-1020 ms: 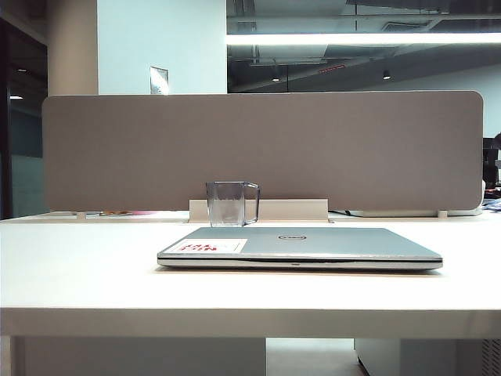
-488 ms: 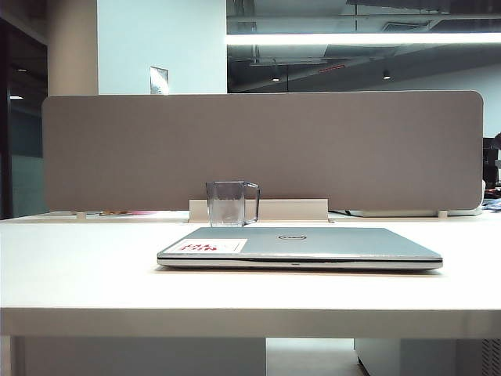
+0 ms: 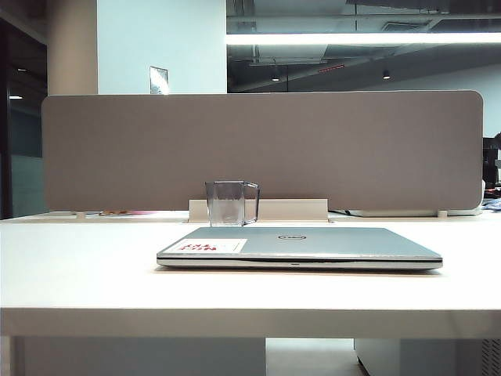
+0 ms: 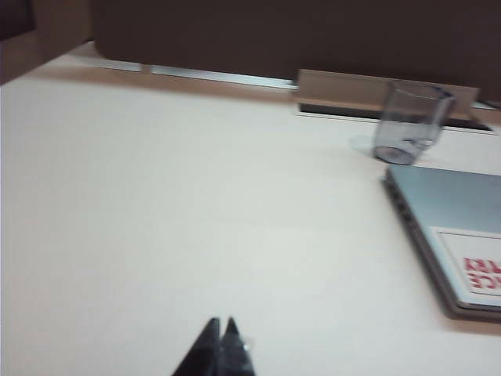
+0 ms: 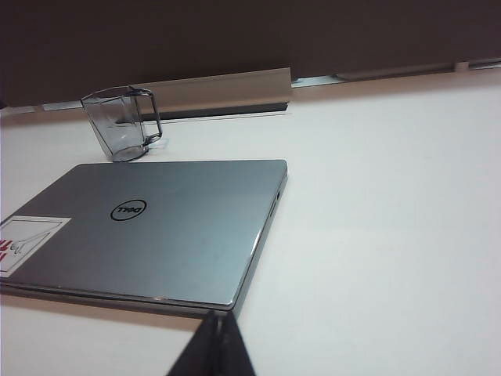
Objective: Pick up the water cup and place it on the right side of the laptop.
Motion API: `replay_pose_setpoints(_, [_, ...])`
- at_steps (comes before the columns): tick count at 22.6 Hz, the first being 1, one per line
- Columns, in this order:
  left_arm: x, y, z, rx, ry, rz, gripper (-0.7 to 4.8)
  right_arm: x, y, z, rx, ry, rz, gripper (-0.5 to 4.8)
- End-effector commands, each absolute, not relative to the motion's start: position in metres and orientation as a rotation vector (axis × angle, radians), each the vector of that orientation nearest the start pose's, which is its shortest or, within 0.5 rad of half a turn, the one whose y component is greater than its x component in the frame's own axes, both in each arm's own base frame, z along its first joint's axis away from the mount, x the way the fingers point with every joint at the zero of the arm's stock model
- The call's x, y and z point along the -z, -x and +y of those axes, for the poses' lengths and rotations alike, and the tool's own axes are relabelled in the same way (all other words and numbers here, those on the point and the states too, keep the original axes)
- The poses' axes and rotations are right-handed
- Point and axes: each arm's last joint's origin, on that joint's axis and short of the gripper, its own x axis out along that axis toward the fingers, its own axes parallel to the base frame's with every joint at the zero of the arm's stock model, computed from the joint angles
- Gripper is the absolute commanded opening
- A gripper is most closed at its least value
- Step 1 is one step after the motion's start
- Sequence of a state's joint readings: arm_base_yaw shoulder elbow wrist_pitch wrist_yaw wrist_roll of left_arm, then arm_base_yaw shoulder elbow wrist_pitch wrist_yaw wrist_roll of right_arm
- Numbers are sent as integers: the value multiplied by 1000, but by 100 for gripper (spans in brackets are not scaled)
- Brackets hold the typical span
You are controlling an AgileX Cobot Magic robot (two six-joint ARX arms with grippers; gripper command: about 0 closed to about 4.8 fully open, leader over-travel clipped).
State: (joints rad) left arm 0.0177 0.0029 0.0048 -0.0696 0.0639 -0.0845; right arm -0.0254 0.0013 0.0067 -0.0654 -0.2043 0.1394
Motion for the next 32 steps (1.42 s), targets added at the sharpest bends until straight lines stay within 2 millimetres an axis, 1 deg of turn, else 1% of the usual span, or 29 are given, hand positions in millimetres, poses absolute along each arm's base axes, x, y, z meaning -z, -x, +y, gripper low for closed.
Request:
replay_pose_setpoints(1, [-165, -97, -2, 95, 92, 40, -4, -162, -97, 4, -180, -165, 48, -2])
replay_pose_setpoints(6, [-177, -94, -2, 101, 90, 4, -4, -173, -95, 4, -192, -186, 7, -3])
replay_pose_setpoints(7, [-180, -94, -2, 104, 90, -2, -4, -177, -94, 4, -193, -185, -5, -2])
replay_pose_setpoints(9, [-191, -91, -3, 125, 87, -32, -4, -194, -90, 4, -197, -179, -51, -3])
replay_pose_setpoints(14, [-202, -88, -3, 148, 85, -48, -4, -212, -86, 4, -201, -174, -94, -3])
replay_pose_setpoints(18, [-211, -89, -3, 147, 86, -38, -4, -226, -87, 4, -202, -172, -95, -3])
replay_pose_setpoints(20, [-217, -92, -3, 153, 88, -16, -4, -238, -91, 4, -199, -174, -72, -3])
replay_pose_setpoints(21, [-221, -95, -4, 170, 84, -1, -4, -245, -97, 4, -197, -174, -54, -3])
replay_pose_setpoints(27, [-231, -104, -4, 171, 89, 44, -4, -263, -118, 3, -196, -177, -27, -2])
replay_pose_setpoints(28, [-234, -107, -4, 170, 90, 53, -4, -267, -124, 3, -197, -180, -6, -2])
replay_pose_setpoints(32, [-237, -111, -4, 170, 91, 66, -4, -273, -142, 4, -222, -186, 42, -2])
